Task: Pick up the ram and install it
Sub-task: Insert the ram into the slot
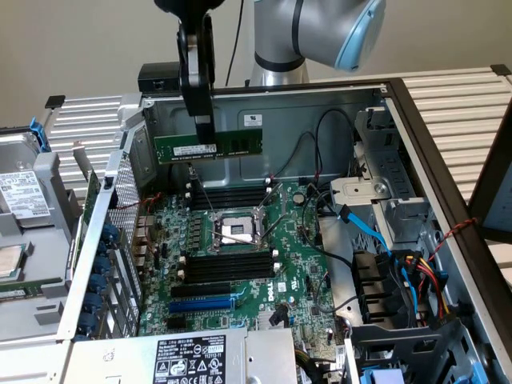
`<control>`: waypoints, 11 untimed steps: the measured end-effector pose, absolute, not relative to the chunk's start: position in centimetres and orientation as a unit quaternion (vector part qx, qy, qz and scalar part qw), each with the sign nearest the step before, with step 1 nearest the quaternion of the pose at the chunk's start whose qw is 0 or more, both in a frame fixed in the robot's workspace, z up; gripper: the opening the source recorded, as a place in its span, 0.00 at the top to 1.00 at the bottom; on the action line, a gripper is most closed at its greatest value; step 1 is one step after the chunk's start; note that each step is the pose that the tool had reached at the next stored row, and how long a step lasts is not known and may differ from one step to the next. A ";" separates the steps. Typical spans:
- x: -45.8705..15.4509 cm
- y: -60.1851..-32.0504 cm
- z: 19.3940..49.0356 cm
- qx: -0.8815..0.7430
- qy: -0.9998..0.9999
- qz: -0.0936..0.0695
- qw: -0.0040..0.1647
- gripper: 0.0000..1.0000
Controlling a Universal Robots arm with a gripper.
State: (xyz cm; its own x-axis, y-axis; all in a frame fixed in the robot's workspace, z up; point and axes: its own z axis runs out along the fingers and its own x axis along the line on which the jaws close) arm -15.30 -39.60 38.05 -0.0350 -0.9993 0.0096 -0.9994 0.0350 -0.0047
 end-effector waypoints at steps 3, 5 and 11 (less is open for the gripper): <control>-15.3 -39.6 37.6 0.677 -0.736 0.005 0.002 0.88; -15.3 -39.6 37.6 0.669 -0.743 0.005 0.002 0.88; -14.2 -39.6 36.8 0.665 -0.747 0.005 0.002 0.88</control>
State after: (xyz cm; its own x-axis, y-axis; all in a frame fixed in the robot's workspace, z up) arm -14.16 -39.60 36.82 -0.1166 -0.9931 0.0087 -0.9932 0.1166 -0.0046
